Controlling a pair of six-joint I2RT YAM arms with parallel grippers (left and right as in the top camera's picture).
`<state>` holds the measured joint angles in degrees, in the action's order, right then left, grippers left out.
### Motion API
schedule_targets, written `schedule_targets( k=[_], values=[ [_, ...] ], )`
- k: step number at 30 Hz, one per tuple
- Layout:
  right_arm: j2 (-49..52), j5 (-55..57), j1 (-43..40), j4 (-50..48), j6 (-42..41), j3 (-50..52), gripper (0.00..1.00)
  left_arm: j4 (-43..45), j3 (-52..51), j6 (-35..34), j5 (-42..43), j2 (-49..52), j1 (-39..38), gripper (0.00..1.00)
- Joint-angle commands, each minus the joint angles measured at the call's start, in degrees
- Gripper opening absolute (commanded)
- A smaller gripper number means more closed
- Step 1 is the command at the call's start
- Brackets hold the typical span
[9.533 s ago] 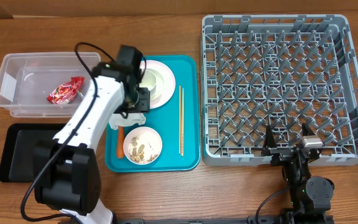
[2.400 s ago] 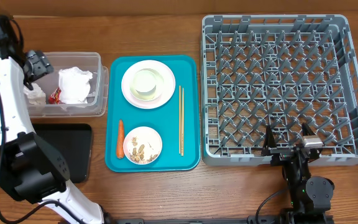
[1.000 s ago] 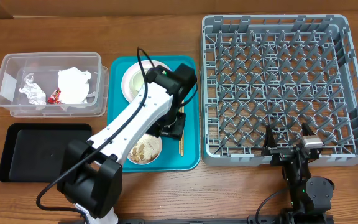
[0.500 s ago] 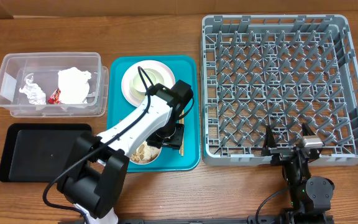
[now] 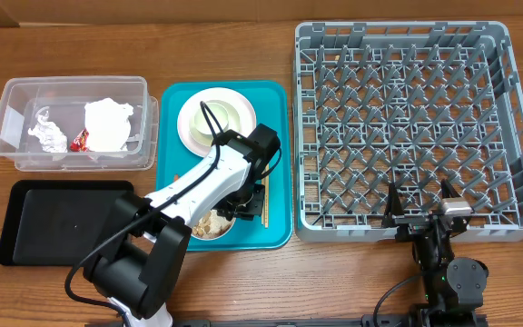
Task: Sort waste into correct bins and load items into the dishwasher
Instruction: 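Reach the left gripper to the rice bowl rim and grasp it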
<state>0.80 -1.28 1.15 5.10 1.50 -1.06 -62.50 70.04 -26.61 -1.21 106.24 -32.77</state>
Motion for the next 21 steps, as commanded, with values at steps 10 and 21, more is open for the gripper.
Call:
schedule_targets(
  k=[10, 21],
  values=[
    [-0.6, -0.3, -0.2, -0.4, 0.0, 0.6, 1.00, 1.3, -0.6, -0.6, -1.9, -1.4, -0.2, 0.04],
    [-0.6, -0.3, -0.2, -0.4, 0.0, 0.6, 1.00, 0.2, 1.7, 0.9, -1.5, -1.5, -0.1, 0.04]
  ],
)
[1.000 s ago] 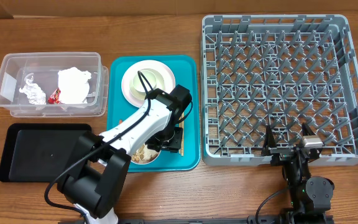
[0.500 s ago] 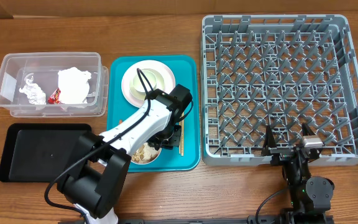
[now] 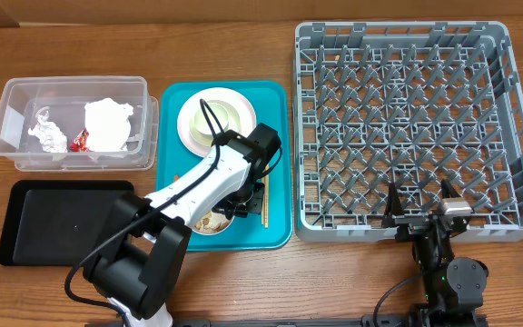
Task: Sort waste into correct bins and load items into the dishwasher
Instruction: 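Reach the left gripper to the rice bowl rim and grasp it, then lift the rice bowl and carry it left over the black tray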
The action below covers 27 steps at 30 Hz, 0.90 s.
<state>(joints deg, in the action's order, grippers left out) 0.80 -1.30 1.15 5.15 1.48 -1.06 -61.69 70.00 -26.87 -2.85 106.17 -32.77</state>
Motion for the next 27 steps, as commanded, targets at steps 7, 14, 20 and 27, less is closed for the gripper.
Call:
schedule_targets(
  k=[7, 14, 20, 27],
  values=[
    [-0.6, -0.3, -0.2, -0.5, 0.1, 0.6, 1.00, -8.5, 12.7, 4.3, -1.2, -2.5, 2.1, 0.04],
    [-0.6, -0.3, -0.2, -0.5, 0.1, 0.6, 1.00, -15.1, 20.5, 6.1, -2.0, -7.4, 9.3, 0.04],
    [-0.6, -0.3, -0.2, -0.5, 0.1, 0.6, 1.00, -16.6, 20.9, 8.3, -0.5, -15.3, 18.4, 0.04],
    [-0.6, -0.3, -0.2, -0.5, 0.1, 0.6, 1.00, -18.7, 20.8, 8.5, -0.3, -24.4, 31.7, 0.04]
  ],
)
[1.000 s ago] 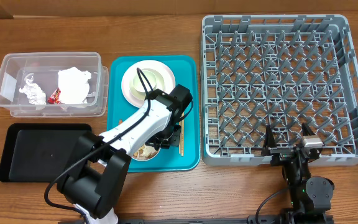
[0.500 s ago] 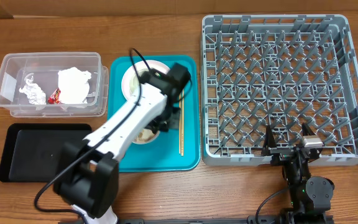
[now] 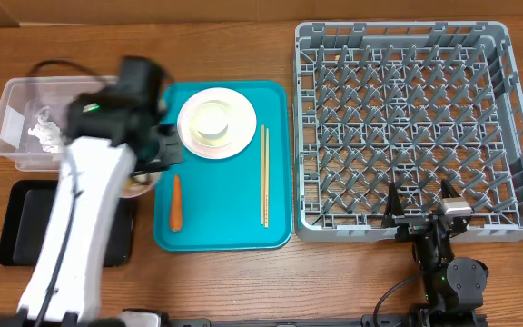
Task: Sort waste into correct bins and load items into the dishwasher
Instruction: 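Lift the rice bowl and carry it left over the black tray, then tilt the bowl to dump rice and shells onto the black tray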
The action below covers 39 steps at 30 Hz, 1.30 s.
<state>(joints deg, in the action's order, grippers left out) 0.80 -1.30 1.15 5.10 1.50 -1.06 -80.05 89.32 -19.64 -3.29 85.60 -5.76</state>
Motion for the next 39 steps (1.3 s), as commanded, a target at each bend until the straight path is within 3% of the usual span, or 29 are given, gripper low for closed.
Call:
schedule_targets(
  k=[1, 8, 16, 25, 32, 39],
  values=[
    [-0.6, -0.3, -0.2, -0.4, 0.0, 0.6, 1.00, -0.4, 1.4, 1.4, 0.1, -4.5, 6.4, 0.04],
    [-0.6, -0.3, -0.2, -0.4, 0.0, 0.6, 1.00, 0.0, -1.1, 3.8, 0.9, -6.6, 17.7, 0.04],
    [-0.6, -0.3, -0.2, -0.4, 0.0, 0.6, 1.00, 7.8, -8.7, 5.8, 8.1, -6.7, 25.9, 0.04],
    [-0.6, -0.3, -0.2, -0.4, 0.0, 0.6, 1.00, 14.8, -14.7, 8.4, 19.9, -7.0, 36.7, 0.04],
    [-0.6, -0.3, -0.2, -0.4, 0.0, 0.6, 1.00, 19.8, -18.9, 10.9, 34.1, -7.0, 46.8, 0.04],
    [-0.6, -0.3, -0.2, -0.4, 0.0, 0.6, 1.00, 28.0, -26.1, 10.7, 38.5, -7.0, 54.2, 0.04]
  ],
)
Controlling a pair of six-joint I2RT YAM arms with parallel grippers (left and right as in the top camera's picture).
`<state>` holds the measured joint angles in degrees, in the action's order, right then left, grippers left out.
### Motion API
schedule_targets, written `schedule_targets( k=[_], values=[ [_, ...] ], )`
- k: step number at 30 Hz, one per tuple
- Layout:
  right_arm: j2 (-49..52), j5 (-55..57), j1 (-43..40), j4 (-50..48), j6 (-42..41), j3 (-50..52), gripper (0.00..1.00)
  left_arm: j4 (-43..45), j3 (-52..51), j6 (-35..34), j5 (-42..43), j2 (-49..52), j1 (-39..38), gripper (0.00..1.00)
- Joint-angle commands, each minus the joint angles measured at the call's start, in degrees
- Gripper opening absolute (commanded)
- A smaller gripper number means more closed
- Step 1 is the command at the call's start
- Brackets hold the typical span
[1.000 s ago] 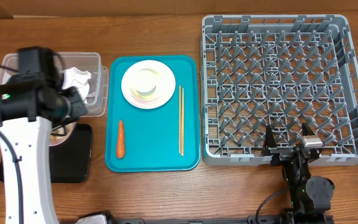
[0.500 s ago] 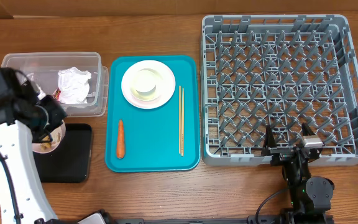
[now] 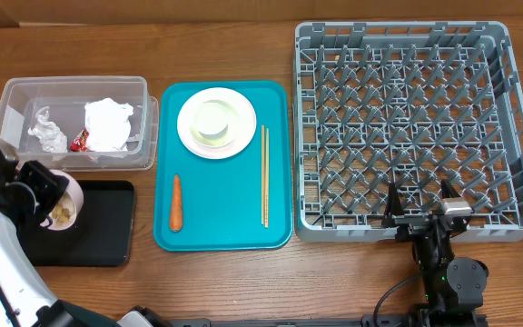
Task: Sort waste into correct bins and load items into the dishwasher
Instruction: 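Tilt the bowl to dump rice and shells onto the black tray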
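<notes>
A white bowl (image 3: pixel 63 206) with food scraps in it is tipped on its side over the left part of the black tray (image 3: pixel 107 238). My left gripper (image 3: pixel 44 195) is shut on its rim at the far left of the table. The teal tray (image 3: pixel 221 213) carries a white plate with a small bowl on it (image 3: pixel 216 123), a pair of chopsticks (image 3: pixel 264 174) and a carrot (image 3: pixel 176 202). The grey dish rack (image 3: pixel 407 118) holds nothing. My right gripper (image 3: pixel 419 207) stands open at the rack's front edge.
A clear plastic bin (image 3: pixel 71 123) at the back left holds crumpled paper and a red wrapper. The black tray lies in front of it. The left arm's white link runs along the table's left front corner.
My left gripper has moved with the bowl from the teal tray's left edge to the far left, over the black tray. The bowl now lies tipped. The right arm has not moved.
My left gripper was down at the scrap bowl in the front of the teal tray, hiding the carrot. Then it held the bowl at the tray's left edge, with carrot and chopsticks left lying there. Now the bowl is tipped over the black tray.
</notes>
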<state>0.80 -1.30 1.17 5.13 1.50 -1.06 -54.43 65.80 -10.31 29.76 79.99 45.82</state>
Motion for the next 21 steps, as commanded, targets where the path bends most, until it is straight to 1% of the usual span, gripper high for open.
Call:
schedule_targets(
  k=[1, 5, 7, 12, 18, 21],
  values=[
    [-0.6, -0.3, -0.2, -0.4, 0.0, 0.6, 1.00, 4.3, -4.0, 1.2, 7.1, -1.4, 3.9, 0.04],
    [-0.6, -0.3, -0.2, -0.4, 0.0, 0.6, 1.00, 11.1, -9.1, 1.2, 16.0, -1.4, 8.4, 0.04],
    [-0.6, -0.3, -0.2, -0.4, 0.0, 0.6, 1.00, 14.7, -11.7, 1.0, 19.1, -1.4, 10.8, 0.04],
    [-0.6, -0.3, -0.2, -0.4, 0.0, 0.6, 1.00, 21.1, -16.6, 0.9, 23.0, -1.4, 15.1, 0.04],
    [-0.6, -0.3, -0.2, -0.4, 0.0, 0.6, 1.00, 28.3, -20.5, 0.5, 28.6, -1.4, 18.3, 0.04],
    [-0.6, -0.3, -0.2, -0.4, 0.0, 0.6, 1.00, 29.9, -21.4, 0.5, 28.8, -1.4, 19.4, 0.04]
  ],
)
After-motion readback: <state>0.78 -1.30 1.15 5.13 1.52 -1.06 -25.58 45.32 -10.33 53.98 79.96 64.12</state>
